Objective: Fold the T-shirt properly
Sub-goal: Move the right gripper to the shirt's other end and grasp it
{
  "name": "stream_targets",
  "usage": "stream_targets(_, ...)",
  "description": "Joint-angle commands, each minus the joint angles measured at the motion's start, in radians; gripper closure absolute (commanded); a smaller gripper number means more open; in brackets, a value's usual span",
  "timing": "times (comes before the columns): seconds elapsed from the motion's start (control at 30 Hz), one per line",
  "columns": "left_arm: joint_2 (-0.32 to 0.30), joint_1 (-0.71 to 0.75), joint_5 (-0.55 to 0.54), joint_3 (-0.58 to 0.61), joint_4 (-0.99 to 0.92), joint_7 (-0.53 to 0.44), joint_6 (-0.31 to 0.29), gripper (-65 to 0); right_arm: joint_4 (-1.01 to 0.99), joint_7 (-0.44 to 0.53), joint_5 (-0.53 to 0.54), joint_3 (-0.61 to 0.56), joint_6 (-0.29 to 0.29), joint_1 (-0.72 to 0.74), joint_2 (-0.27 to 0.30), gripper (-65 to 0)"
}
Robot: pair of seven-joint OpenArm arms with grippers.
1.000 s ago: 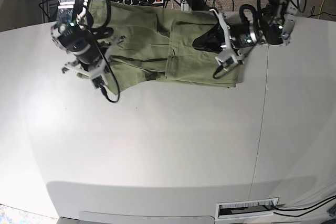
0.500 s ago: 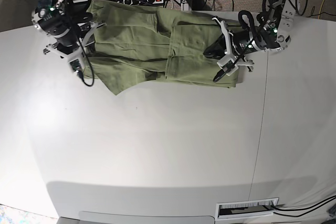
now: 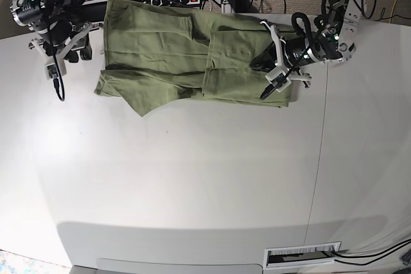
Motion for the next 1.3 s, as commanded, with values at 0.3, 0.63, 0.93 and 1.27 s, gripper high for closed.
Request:
stream_targets(0.3,-0.008,-0.009,0.011,-0.005,0.015,-0.018,0.001,0.0,-0.13,0.063,0.039,0.006,0.001,0.023,0.011,-21.1)
stream_targets(0.63,-0.008,-0.01,0.011,-0.005,0.015,-0.018,0.001,0.0,-0.282,0.054,0.129,0.006,0.044,0.071,0.011,-21.1)
stream_targets(0.93,-0.008,-0.009,0.011,-0.005,0.015,-0.021,0.0,0.0,-0.397,0.061,0.157,-0.103,0.063,0.111,0.011,-21.1)
stream_targets(1.27,-0.008,-0.009,0.012,-0.005,0.015,-0.021,0.0,0.0,-0.404,0.04,0.142,-0.226,0.063,0.149,-0.006,-21.1)
